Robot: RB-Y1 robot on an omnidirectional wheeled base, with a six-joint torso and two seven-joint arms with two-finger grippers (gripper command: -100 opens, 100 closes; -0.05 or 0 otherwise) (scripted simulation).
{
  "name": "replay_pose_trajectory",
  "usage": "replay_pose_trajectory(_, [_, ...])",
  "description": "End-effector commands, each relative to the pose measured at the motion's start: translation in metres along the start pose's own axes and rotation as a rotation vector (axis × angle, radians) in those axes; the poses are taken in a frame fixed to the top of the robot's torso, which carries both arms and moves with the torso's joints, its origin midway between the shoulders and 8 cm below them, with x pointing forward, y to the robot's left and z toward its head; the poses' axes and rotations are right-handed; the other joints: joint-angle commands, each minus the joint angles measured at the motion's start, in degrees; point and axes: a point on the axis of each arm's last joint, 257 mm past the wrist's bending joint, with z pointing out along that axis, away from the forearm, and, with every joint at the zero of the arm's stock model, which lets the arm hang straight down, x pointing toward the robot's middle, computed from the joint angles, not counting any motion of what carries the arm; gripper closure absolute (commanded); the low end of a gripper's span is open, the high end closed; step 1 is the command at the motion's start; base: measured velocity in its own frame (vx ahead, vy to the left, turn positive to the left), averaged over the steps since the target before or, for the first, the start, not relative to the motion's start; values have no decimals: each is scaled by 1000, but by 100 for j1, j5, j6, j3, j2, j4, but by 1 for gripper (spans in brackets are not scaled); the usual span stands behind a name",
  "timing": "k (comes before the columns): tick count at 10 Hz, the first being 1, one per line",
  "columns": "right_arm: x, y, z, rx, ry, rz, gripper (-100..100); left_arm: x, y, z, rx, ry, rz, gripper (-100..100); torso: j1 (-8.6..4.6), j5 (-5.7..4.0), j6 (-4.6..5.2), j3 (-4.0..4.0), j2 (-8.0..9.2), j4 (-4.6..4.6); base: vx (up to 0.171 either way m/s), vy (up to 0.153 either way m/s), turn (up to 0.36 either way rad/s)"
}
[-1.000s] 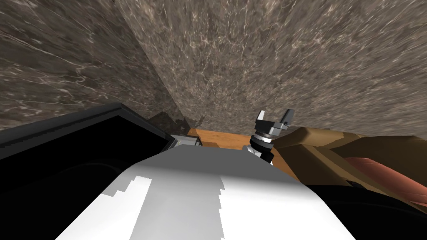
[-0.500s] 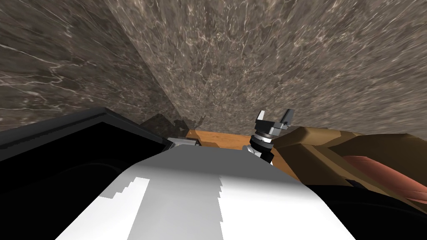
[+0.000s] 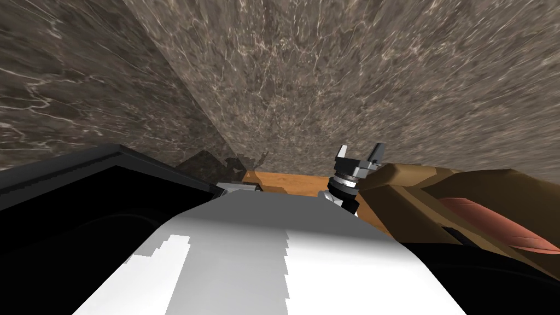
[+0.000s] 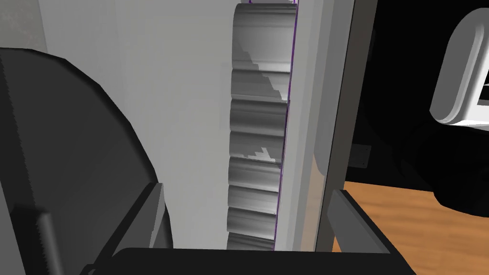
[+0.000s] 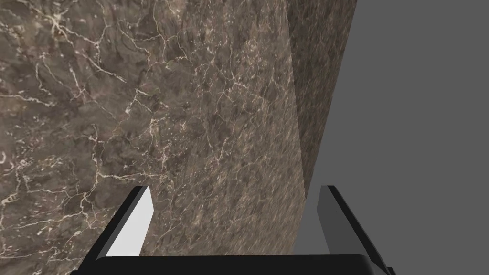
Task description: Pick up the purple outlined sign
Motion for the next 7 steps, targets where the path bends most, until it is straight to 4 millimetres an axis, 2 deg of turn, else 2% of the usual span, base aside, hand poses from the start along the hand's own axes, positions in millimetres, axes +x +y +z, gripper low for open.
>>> replay_pose_trajectory(1, [0, 0, 0, 0, 0, 0, 0, -2, -8, 6, 6, -7, -48, -100, 0, 0, 0, 0, 0, 0, -99, -58, -411])
replay_pose_trajectory(3, [0, 0, 0, 0, 0, 0, 0, -5, -19, 13, 15, -19, -115, -100, -23, -4, -3, 22, 38, 8, -161, -102, -346])
replay_pose_trajectory(4, [0, 0, 0, 0, 0, 0, 0, -10, -17, 13, 13, -30, -118, -100, -30, -6, -3, 31, 54, 11, -129, -55, -79])
replay_pose_trajectory(7, [0, 0, 0, 0, 0, 0, 0, -16, -31, 23, 27, -51, -223, -100, -7, -2, -3, 19, 31, 7, -98, -63, -338])
